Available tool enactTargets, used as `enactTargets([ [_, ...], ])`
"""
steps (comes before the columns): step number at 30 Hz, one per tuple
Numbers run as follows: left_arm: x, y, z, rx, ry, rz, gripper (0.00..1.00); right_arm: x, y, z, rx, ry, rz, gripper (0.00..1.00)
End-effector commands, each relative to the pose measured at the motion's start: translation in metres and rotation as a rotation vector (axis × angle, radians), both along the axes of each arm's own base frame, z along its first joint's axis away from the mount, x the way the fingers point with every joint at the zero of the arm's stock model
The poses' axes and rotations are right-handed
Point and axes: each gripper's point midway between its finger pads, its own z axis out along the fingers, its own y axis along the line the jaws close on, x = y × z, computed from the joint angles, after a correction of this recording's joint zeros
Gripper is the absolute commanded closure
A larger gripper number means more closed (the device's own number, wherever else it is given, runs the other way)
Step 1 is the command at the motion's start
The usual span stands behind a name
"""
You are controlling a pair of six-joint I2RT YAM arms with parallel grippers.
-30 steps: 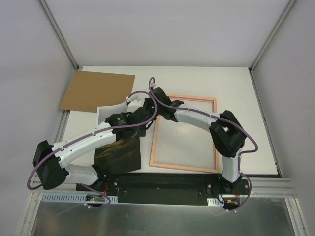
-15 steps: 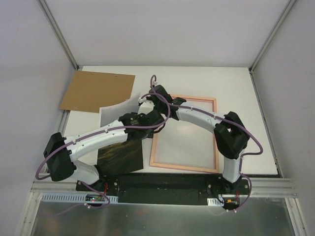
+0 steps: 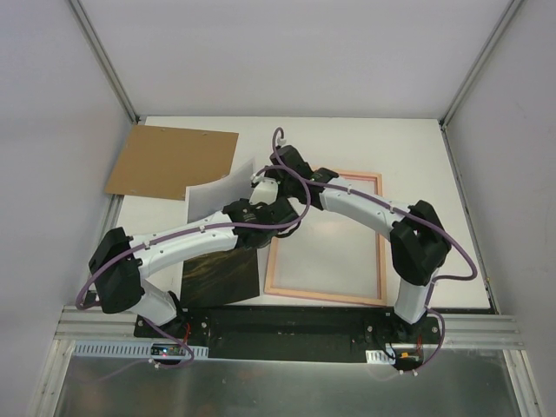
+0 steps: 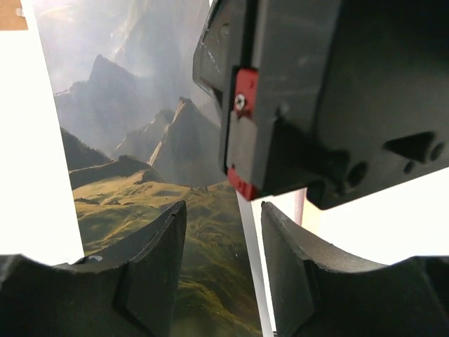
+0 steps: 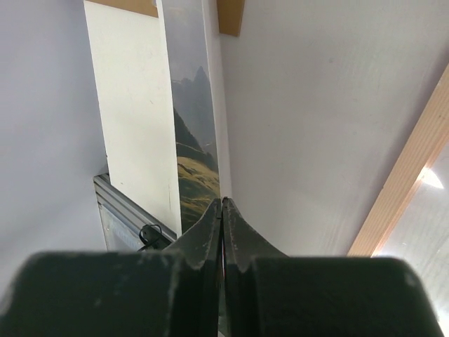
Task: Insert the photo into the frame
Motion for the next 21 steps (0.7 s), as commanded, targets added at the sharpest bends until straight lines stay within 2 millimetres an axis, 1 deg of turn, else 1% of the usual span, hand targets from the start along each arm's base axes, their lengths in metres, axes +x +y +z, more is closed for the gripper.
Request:
enactTargets([
  [1, -0.001, -0.001, -0.002, 0.037, 0.001, 0.004, 0.56, -0.001, -0.004, 0.044, 0.062, -0.081, 0.007, 0.99],
  [4, -0.001, -0.003, -0.001, 0.039, -0.007, 0.001, 0.63, -0.002, -0.007, 0.046, 0.064, -0.083, 0.007, 0.99],
  [6, 0.000, -0.004, 0.003, 0.037, -0.021, -0.001, 0.72, -0.005, -0.009, 0.046, 0.063, -0.084, 0.011, 0.99],
  [9, 0.004, -0.002, 0.015, 0.043, -0.052, 0.000, 0.93, -0.006, -0.013, 0.050, 0.067, -0.096, 0.013, 0.99],
  [10, 0.005, 0.000, 0.019, 0.047, -0.061, 0.005, 1.00, -0.004, -0.017, 0.055, 0.071, -0.108, 0.008, 0.99],
  [11, 0.006, 0.002, 0.024, 0.049, -0.074, 0.011, 1.00, -0.002, -0.021, 0.060, 0.069, -0.121, 0.005, 0.99],
  [12, 0.006, 0.005, 0.029, 0.052, -0.086, 0.018, 1.00, 0.001, -0.026, 0.067, 0.070, -0.138, 0.001, 0.96],
  [13, 0.006, 0.009, 0.034, 0.053, -0.099, 0.022, 1.00, 0.004, -0.033, 0.074, 0.067, -0.155, -0.009, 0.85],
  [14, 0.007, 0.010, 0.041, 0.045, -0.113, 0.022, 1.00, 0.007, -0.041, 0.081, 0.059, -0.172, -0.016, 0.69],
  [15, 0.008, 0.009, 0.048, 0.036, -0.126, 0.013, 1.00, 0.009, -0.049, 0.091, 0.057, -0.197, -0.023, 0.48],
  [17, 0.012, 0.005, 0.070, 0.010, -0.155, -0.017, 1.00, 0.010, -0.069, 0.110, 0.041, -0.256, -0.043, 0.18],
  [18, 0.015, 0.001, 0.083, -0.004, -0.172, -0.032, 1.00, 0.011, -0.082, 0.120, 0.034, -0.285, -0.065, 0.13],
  [19, 0.018, -0.004, 0.097, -0.022, -0.191, -0.050, 1.00, 0.011, -0.098, 0.130, 0.024, -0.315, -0.092, 0.12],
  [20, 0.020, -0.009, 0.109, -0.044, -0.200, -0.068, 1.00, 0.011, -0.117, 0.142, 0.018, -0.353, -0.132, 0.11],
  [21, 0.021, -0.015, 0.121, -0.072, -0.210, -0.088, 1.00, 0.009, -0.142, 0.155, 0.011, -0.398, -0.184, 0.10],
])
